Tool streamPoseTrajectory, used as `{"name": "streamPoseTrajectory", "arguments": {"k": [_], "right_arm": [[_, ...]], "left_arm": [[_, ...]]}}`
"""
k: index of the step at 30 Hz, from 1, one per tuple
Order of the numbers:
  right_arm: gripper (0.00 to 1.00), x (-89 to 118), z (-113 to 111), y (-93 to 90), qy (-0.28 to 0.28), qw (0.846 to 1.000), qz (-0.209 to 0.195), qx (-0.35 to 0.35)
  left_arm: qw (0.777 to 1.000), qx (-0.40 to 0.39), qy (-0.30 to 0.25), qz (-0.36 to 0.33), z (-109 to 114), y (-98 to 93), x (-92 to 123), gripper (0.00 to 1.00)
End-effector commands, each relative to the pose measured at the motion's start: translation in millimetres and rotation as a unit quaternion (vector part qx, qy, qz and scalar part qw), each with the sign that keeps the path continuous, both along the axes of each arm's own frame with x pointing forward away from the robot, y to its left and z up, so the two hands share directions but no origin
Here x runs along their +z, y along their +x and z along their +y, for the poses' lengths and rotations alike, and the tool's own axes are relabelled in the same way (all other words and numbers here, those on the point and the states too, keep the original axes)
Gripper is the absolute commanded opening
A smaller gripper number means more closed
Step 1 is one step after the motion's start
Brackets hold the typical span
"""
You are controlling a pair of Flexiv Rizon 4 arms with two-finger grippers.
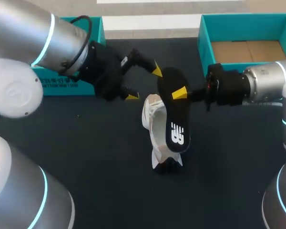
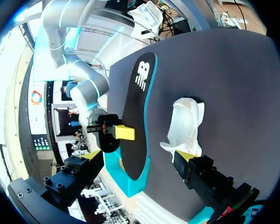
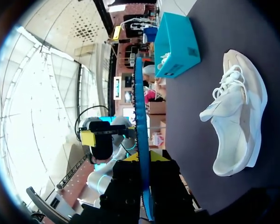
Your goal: Take the shoe out of the shoebox, open the shoe tongue, remove and reinsert the insole, then place the shoe into the shoebox
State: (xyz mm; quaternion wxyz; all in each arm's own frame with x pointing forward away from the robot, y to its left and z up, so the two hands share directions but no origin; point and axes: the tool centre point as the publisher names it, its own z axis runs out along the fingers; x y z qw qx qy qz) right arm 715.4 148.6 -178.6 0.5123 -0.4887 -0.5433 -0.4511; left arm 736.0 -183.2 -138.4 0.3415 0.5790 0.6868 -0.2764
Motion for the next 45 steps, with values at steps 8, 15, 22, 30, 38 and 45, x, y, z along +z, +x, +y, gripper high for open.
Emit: {"name": "streamPoseTrajectory", "arguments": {"k": [8, 15, 22, 30, 38, 45], "right_arm": [[0.0, 4, -4, -2.0, -0.004, 1.0, 0.002, 0.005], [0.0, 4, -6, -5.6, -0.007, 1.0, -0.005, -0.006], [0.0, 5, -4, -4.6, 0.015, 0.999, -0.02, -0.02], [0.0, 7, 13, -6.5, 0.029, 0.999, -0.015, -0.015], [0.0, 9, 25, -8.3, 0.03, 0.999, -0.018, -0.013], [0.0, 9, 37, -8.2, 0.038, 0.999, -0.023, -0.009]], "left_arm": [[0.977, -0.013, -0.211, -0.04, 13, 8.1, -20, 1.0], [0.978, -0.01, -0.202, -0.047, 13, 5.9, -22, 1.0], [0.978, -0.01, -0.202, -0.047, 13, 5.9, -22, 1.0], [0.967, -0.038, -0.248, -0.048, 6, 9.6, -41, 1.0], [0.964, -0.04, -0.257, -0.057, 1, 7.8, -40, 1.0], [0.96, -0.039, -0.27, -0.062, -13, 4.6, -39, 0.78]]}}
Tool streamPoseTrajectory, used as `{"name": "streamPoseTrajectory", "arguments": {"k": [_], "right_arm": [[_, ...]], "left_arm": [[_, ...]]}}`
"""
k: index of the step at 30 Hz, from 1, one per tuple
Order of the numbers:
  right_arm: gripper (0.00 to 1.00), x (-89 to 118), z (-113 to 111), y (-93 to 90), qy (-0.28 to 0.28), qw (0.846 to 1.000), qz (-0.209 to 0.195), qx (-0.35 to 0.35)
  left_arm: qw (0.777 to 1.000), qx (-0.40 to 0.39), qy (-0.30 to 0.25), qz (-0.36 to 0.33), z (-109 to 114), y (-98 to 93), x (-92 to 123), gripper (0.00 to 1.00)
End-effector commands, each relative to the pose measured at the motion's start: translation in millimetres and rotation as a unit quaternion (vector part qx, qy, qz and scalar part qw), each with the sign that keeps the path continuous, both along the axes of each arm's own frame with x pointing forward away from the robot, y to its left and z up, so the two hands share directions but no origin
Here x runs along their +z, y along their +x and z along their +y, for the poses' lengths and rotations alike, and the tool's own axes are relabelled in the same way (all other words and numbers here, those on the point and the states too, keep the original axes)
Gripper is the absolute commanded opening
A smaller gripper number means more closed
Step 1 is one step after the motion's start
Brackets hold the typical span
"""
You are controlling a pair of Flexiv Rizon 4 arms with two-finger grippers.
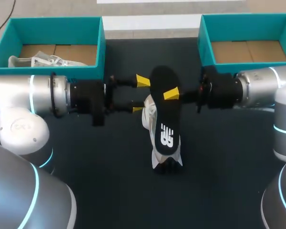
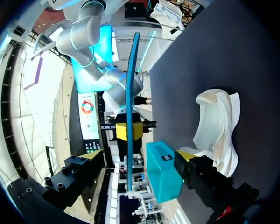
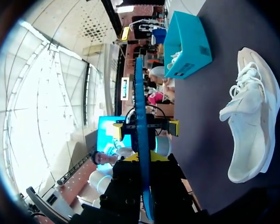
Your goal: Take the shoe out of the shoebox, open the shoe tongue, remove and reinsert the insole, then place the shoe into the shoebox
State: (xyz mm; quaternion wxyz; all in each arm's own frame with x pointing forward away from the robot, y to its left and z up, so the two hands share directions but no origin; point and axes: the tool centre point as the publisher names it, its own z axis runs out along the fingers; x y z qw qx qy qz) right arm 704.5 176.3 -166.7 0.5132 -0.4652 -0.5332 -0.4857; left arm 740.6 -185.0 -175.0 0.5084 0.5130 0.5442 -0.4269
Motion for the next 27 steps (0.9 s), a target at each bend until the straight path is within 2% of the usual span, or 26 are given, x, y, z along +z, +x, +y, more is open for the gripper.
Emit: {"name": "streamPoseTrajectory", "arguments": {"k": [1, 3, 4, 9, 17, 22, 27], "right_arm": [[0.0, -3, 10, 2.5, 0.003, 1.0, -0.002, 0.0], [0.0, -2, 11, 1.7, 0.002, 1.0, -0.003, 0.0], [0.0, -1, 12, 1.0, 0.002, 1.0, -0.003, 0.0], [0.0, 0, 13, -2.0, 0.0, 1.0, -0.003, 0.0], [0.0, 1, 15, -4.8, -0.001, 1.0, -0.002, -0.001], [0.0, 2, 15, -4.1, -0.002, 1.0, -0.004, 0.0], [0.0, 2, 15, -4.2, -0.002, 1.0, -0.002, 0.0]], "left_arm": [[1.0, 0.006, -0.013, -0.005, -13, 0.2, -2, 0.71], [1.0, 0.007, -0.016, -0.004, -17, 1.4, 0, 0.64], [1.0, 0.009, -0.018, -0.003, -18, 2.4, 0, 0.53], [0.999, 0.02, -0.027, 0.002, -23, 8.0, 2, 0.43], [0.999, 0.031, -0.033, 0.007, -29, 14.0, 3, 0.42], [0.999, 0.027, -0.035, 0.009, -35, 9.9, 2, 0.27], [0.999, 0.025, -0.037, 0.012, -36, 7.1, 1, 0.26]]}}
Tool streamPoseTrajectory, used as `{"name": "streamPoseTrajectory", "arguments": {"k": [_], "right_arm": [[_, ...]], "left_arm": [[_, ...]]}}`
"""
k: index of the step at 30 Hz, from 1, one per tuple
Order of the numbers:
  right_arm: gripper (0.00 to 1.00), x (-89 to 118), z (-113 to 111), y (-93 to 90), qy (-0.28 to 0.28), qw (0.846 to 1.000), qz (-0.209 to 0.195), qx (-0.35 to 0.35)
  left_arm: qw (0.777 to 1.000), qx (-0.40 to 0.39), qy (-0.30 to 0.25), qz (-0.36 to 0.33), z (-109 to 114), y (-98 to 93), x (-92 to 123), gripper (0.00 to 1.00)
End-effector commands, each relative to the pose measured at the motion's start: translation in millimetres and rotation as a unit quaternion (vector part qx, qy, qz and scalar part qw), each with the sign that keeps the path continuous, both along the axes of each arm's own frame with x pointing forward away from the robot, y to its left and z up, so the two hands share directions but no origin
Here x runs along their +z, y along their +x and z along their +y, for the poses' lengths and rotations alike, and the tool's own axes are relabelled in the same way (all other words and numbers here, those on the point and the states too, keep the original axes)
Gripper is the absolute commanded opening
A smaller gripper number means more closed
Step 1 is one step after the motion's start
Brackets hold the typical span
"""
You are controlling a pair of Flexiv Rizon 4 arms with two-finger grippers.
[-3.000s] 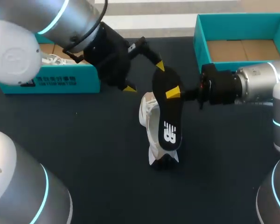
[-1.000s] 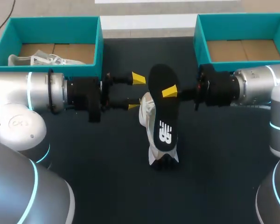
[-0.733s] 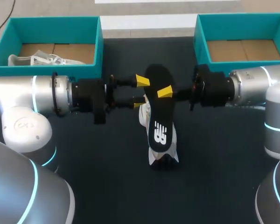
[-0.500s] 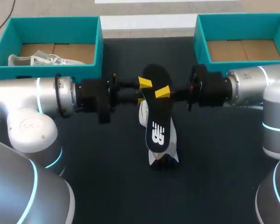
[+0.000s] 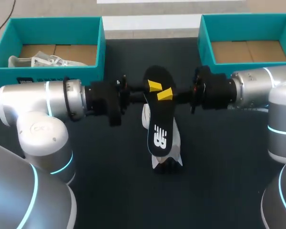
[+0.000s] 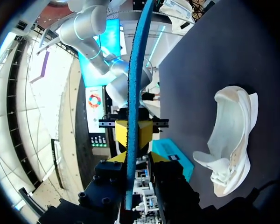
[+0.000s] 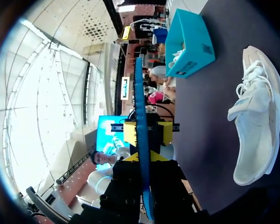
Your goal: Take the shoe out of the shoebox, open the shoe tongue, remove and reinsert the insole, then place the shoe into the shoebox
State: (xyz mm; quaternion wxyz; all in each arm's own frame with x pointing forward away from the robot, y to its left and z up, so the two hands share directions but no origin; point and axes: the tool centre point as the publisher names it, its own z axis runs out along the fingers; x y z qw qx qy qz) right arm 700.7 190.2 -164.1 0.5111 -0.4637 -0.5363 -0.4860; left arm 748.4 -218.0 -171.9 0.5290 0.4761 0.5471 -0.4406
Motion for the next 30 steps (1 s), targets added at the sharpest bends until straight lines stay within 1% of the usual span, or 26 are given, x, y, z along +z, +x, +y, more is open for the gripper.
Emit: {"name": "streamPoseTrajectory", "arguments": {"k": [1, 5, 6, 8, 9, 10, 13, 14, 15, 17, 19, 25, 27, 30], "right_arm": [[0.0, -1, 1, -0.5, 0.0, 1.0, 0.001, -0.001], [0.0, -2, 1, 0.2, 0.002, 1.0, 0.001, -0.001], [0.0, -2, 1, 0.3, 0.002, 1.0, 0.001, -0.001], [0.0, -3, 1, 0.7, 0.003, 1.0, 0.0, -0.001], [0.0, -3, 1, 0.9, 0.004, 1.0, 0.0, -0.001], [0.0, -3, 1, 1.0, 0.004, 1.0, 0.0, -0.001], [0.0, -4, 1, 0.5, 0.005, 1.0, -0.001, -0.002], [0.21, -5, 0, -0.8, -0.001, 1.0, -0.001, -0.012], [1.0, -5, -3, -2.5, -0.005, 1.0, -0.003, -0.019], [1.0, -5, -8, -6.0, -0.005, 0.999, -0.013, -0.032], [1.0, -5, -13, -9.6, -0.01, 0.999, -0.01, -0.036], [1.0, -5, -33, -17.5, -0.047, 0.997, -0.02, -0.059], [1.0, -5, -40, -19.0, -0.064, 0.995, -0.036, -0.072], [1.0, -4, -50, -19.5, -0.09, 0.989, -0.077, -0.084]], "left_arm": [[1.0, 0.002, -0.001, 0.0, -3, -1.0, -2, 0.25], [1.0, 0.004, 0.001, 0.005, -4, -0.5, -4, 0.22], [1.0, 0.005, 0.0, 0.006, -4, -0.5, -5, 0.18], [1.0, 0.005, 0.0, 0.008, -5, -1.0, -5, 0.15], [1.0, 0.005, 0.0, 0.009, -6, -1.2, -5, 0.09], [1.0, 0.005, -0.001, 0.011, -7, -1.3, -5, 0.0], [1.0, 0.004, -0.003, 0.018, -8, -1.3, -4, 0.0], [1.0, 0.004, -0.003, 0.019, -8, -1.1, -4, 0.0], [1.0, 0.003, -0.003, 0.021, -8, -0.5, -4, 0.0], [1.0, 0.002, -0.001, 0.026, -6, 1.0, -4, 0.0], [1.0, 0.003, 0.0, 0.03, -4, 2.6, -4, 0.0], [0.998, -0.001, 0.014, 0.056, 7, 5.9, -10, 0.0], [0.998, -0.001, 0.018, 0.061, 10, 7.3, -11, 0.0], [0.997, -0.012, 0.026, 0.077, 16, 6.9, -11, 0.0]]}}
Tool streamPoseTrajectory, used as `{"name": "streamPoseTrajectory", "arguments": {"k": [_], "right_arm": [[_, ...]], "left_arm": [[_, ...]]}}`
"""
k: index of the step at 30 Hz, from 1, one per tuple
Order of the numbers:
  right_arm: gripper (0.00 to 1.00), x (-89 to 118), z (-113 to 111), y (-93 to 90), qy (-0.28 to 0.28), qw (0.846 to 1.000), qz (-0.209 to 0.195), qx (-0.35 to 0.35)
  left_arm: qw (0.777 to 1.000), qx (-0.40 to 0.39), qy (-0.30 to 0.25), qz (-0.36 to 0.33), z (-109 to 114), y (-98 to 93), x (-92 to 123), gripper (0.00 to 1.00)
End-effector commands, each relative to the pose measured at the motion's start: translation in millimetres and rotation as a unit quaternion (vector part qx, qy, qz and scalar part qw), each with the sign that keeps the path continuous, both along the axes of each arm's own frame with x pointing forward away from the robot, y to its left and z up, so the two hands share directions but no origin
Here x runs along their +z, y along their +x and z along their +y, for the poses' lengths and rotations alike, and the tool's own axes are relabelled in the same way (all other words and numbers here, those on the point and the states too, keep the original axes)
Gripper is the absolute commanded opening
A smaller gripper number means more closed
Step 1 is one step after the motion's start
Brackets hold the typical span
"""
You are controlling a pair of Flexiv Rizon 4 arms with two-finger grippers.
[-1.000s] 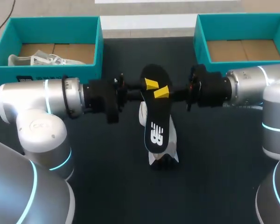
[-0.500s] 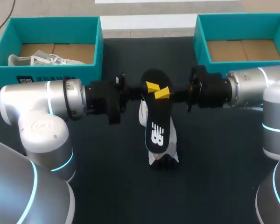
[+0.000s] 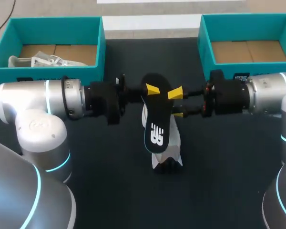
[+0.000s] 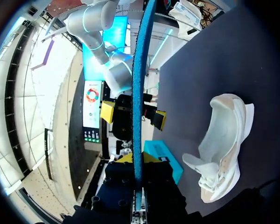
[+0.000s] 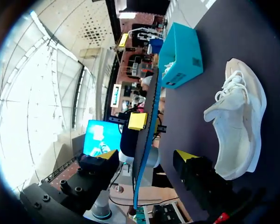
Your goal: Take the shoe out of the shoebox, open the shoe tongue, remove and reinsert the insole, then place the shoe into the shoebox
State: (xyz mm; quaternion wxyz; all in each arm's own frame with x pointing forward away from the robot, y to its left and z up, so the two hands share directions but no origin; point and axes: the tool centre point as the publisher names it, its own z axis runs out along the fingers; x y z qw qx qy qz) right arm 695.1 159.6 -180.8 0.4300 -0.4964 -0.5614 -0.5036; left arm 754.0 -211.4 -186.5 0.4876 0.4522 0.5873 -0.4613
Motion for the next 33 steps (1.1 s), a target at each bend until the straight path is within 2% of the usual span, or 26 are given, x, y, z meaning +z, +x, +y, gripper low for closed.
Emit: {"name": "streamPoseTrajectory", "arguments": {"k": [1, 4, 5, 6, 7, 9, 28, 29, 30, 31, 32, 33], "right_arm": [[1.0, 13, -23, -13.6, -0.051, 0.997, -0.05, -0.031], [1.0, 17, -32, -13.2, -0.105, 0.987, -0.119, -0.04], [1.0, 19, -36, -13.3, -0.136, 0.977, -0.155, -0.052], [1.0, 24, -38, -13.0, -0.189, 0.96, -0.2, -0.05], [1.0, 27, -37, -12.4, -0.22, 0.948, -0.228, -0.035], [1.0, 23, -42, -7.8, -0.266, 0.929, -0.251, -0.058], [1.0, 23, -42, -7.8, -0.266, 0.929, -0.251, -0.058], [1.0, 26, -44, -3.9, -0.275, 0.901, -0.333, -0.029], [1.0, 28, -45, -2.7, -0.271, 0.877, -0.397, -0.009], [1.0, 28, -46, -2.2, -0.283, 0.85, -0.445, 0.014], [1.0, 29, -47, -2.3, -0.309, 0.822, -0.475, 0.047], [1.0, 28, -47, -1.7, -0.319, 0.802, -0.498, 0.086]], "left_arm": [[1.0, -0.02, 0.011, 0.021, 11, 0.6, 5, 0.0], [0.999, -0.032, 0.011, 0.039, 14, -1.6, 6, 0.0], [0.998, -0.04, 0.012, 0.051, 15, -2.5, 7, 0.0], [0.997, -0.042, 0.009, 0.061, 15, -3.0, 8, 0.0], [0.997, -0.043, 0.009, 0.07, 16, -2.9, 9, 0.0], [0.995, -0.045, 0.01, 0.087, 17, -2.8, 10, 0.0], [0.994, -0.048, 0.012, 0.096, 17, -4.3, 12, 0.0], [0.994, -0.048, 0.012, 0.096, 17, -4.3, 12, 0.0], [0.994, -0.048, 0.012, 0.096, 17, -4.3, 12, 0.0], [0.994, -0.048, 0.012, 0.096, 17, -4.3, 12, 0.0], [0.994, -0.048, 0.012, 0.096, 17, -4.3, 12, 0.0], [0.994, -0.048, 0.012, 0.096, 17, -4.3, 12, 0.0]]}}
